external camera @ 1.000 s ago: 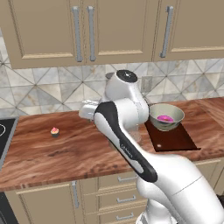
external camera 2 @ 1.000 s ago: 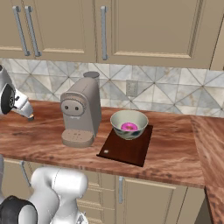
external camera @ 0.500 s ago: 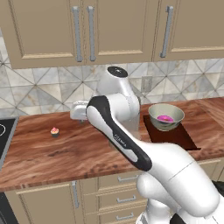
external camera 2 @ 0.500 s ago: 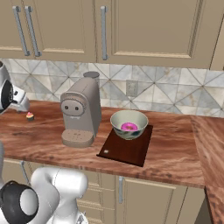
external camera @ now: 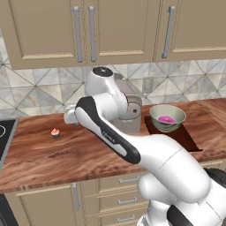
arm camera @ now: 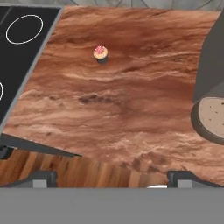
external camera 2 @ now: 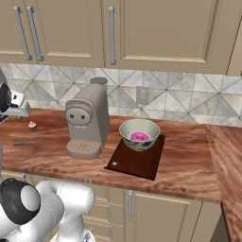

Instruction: Place the bowl with donut and the cupcake onto the tray.

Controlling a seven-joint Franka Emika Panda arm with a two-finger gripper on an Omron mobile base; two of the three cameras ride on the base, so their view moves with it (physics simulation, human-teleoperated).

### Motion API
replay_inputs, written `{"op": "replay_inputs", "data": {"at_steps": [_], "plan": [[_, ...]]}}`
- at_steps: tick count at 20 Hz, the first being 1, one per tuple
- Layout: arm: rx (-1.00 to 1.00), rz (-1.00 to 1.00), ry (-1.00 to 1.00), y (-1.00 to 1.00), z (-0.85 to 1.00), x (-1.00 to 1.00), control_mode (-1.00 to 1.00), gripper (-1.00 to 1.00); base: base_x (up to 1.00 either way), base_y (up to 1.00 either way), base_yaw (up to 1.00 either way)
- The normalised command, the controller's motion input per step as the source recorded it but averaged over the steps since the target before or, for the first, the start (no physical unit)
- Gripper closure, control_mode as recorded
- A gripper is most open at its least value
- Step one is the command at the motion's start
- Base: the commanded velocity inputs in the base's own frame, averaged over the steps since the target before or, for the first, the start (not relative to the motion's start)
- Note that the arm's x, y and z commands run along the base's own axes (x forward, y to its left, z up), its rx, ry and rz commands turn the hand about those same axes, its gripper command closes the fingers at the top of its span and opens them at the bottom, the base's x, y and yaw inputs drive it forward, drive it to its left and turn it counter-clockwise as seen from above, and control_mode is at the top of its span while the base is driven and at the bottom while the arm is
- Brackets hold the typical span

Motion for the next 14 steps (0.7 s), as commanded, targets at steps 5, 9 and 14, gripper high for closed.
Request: {"op": "replay_inputs", "data": {"at_steps": [5, 9, 14], "plan": [[-0.05, 0.05, 0.0, 0.14, -0.19, 0.32, -1.0, -1.0, 0.0, 0.0, 0.0], [0.0, 0.03, 0.0, 0.01, -0.33, 0.33, -1.0, -1.0, 0.0, 0.0, 0.0], [0.0, 0.03, -0.02, 0.13, -0.42, 0.31, -1.0, -1.0, 0.0, 0.0, 0.0]]}}
